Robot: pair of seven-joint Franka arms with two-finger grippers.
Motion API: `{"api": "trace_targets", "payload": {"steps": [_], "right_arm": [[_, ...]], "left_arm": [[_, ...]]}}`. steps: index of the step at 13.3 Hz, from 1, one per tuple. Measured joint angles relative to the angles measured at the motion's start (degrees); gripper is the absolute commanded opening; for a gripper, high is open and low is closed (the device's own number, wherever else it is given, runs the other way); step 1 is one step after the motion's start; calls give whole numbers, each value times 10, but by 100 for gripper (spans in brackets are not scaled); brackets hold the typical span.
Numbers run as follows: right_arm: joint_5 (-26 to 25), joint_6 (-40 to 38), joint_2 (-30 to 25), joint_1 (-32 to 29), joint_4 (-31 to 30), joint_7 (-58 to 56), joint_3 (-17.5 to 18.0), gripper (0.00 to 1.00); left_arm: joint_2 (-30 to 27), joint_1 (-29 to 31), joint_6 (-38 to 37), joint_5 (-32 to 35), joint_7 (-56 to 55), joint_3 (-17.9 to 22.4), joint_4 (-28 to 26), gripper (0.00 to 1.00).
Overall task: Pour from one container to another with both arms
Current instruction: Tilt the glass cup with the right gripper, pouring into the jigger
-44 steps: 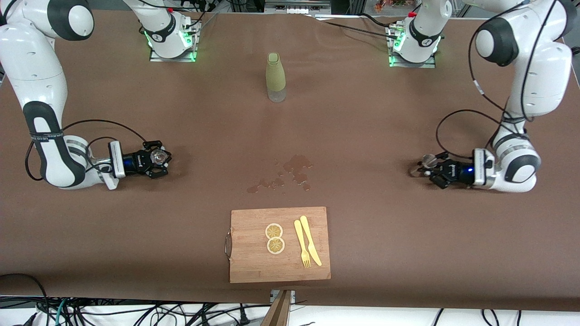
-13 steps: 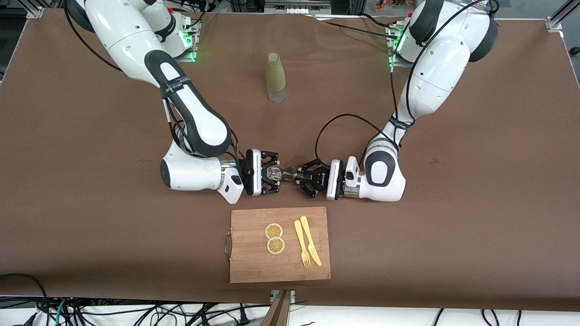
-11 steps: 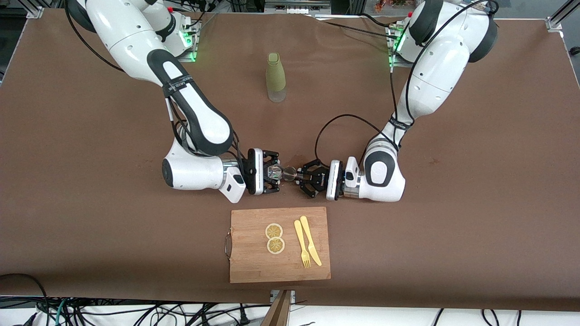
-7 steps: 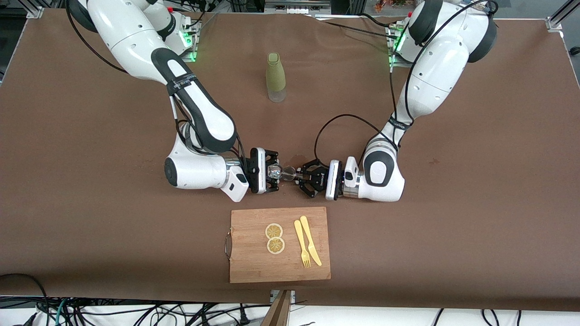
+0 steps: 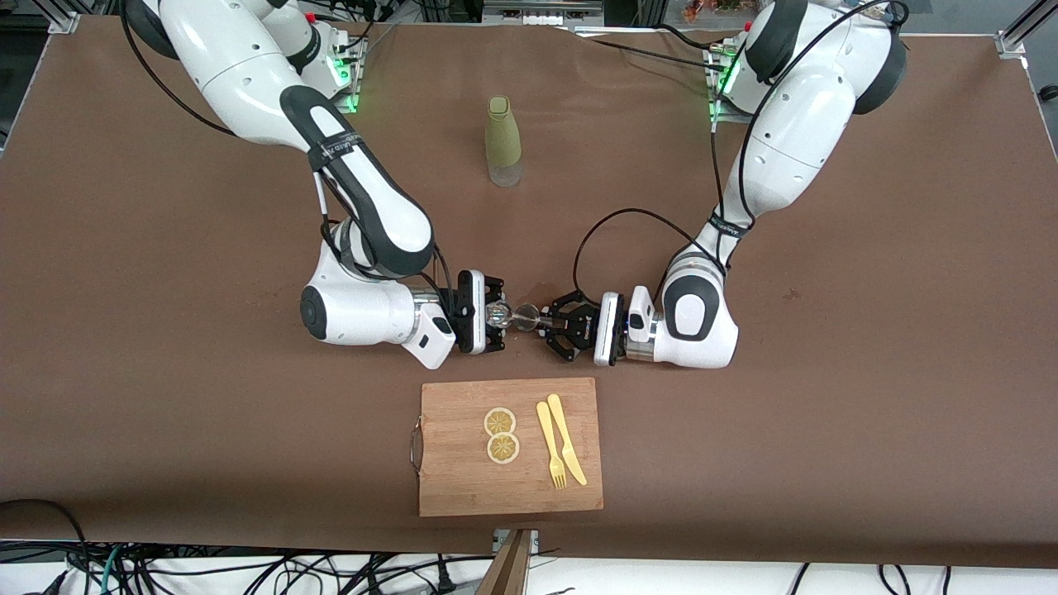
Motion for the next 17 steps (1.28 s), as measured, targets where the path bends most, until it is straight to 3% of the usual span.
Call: {"api": "trace_targets", "payload": {"steps": [7,17], "right_arm": [[-37,38,0,20,5,25,-1,3],[-44,44,0,20,9,35,-3,3]], "left_arm": [[1,0,3,0,-3,1,2,0],[1,-3,16,0,-13,1,9,0]]}}
